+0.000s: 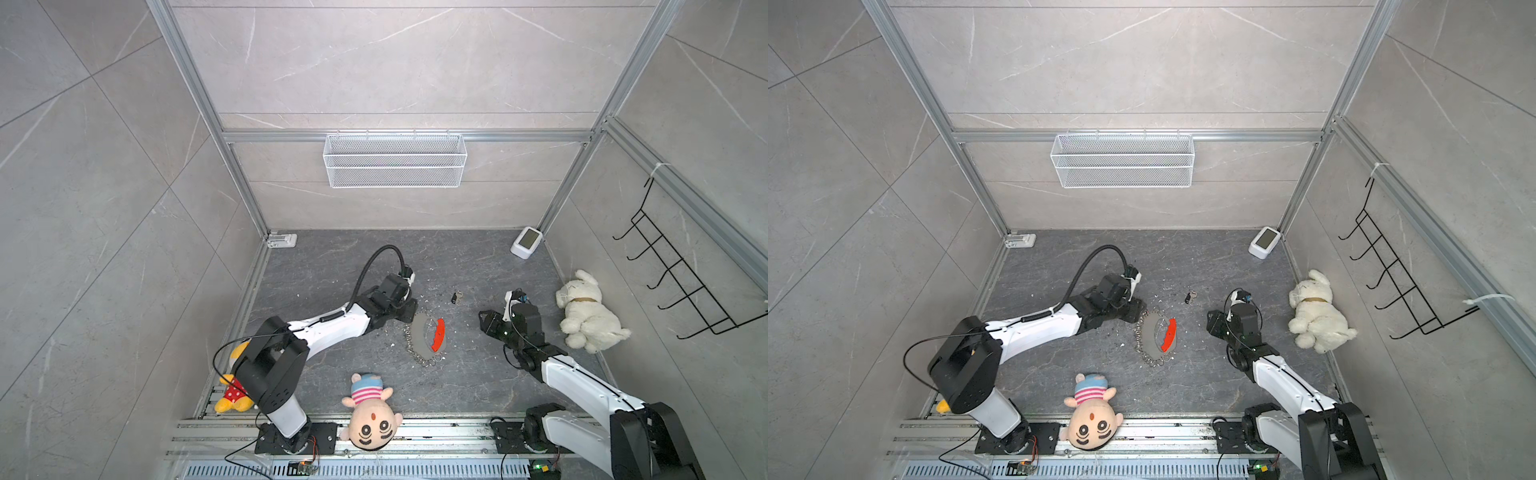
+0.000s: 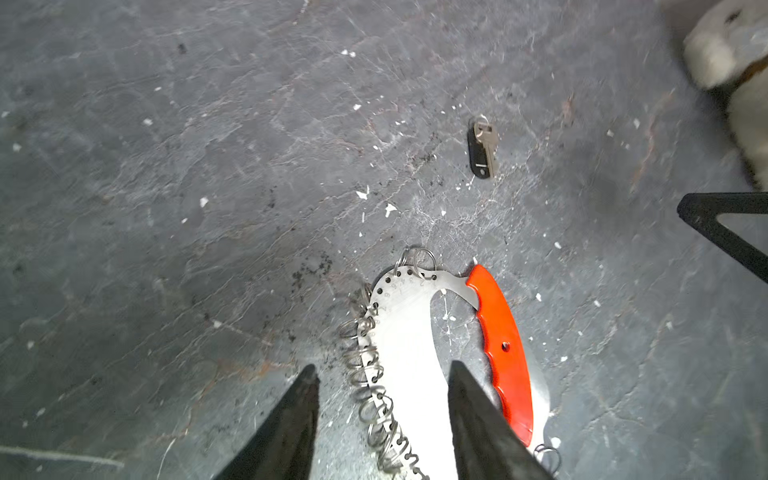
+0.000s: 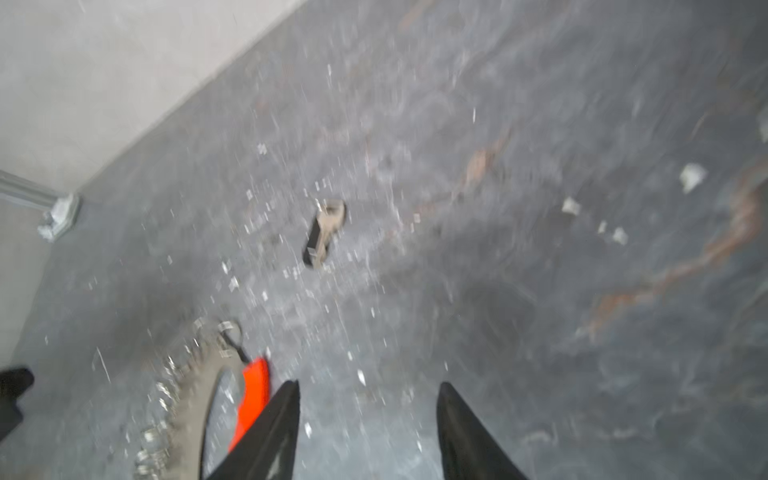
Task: Put the keys on the keyring
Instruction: 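Lower left gripper onto a keyring ring while right gripper nears the key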
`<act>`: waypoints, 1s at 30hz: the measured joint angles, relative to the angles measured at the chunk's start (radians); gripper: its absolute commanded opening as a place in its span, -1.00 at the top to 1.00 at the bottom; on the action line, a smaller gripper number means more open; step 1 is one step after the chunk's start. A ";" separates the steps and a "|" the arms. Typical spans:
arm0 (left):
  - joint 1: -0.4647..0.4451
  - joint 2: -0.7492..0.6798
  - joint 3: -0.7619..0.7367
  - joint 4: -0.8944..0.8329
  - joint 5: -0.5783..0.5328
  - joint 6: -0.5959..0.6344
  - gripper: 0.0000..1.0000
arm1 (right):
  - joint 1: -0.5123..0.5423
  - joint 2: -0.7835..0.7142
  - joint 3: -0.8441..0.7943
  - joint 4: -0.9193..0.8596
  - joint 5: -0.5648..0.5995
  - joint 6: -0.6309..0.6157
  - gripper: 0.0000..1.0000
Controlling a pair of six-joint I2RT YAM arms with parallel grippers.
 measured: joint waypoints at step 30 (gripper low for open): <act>-0.027 0.291 0.171 0.016 0.008 0.056 0.58 | 0.009 0.024 0.013 0.068 -0.034 0.017 0.06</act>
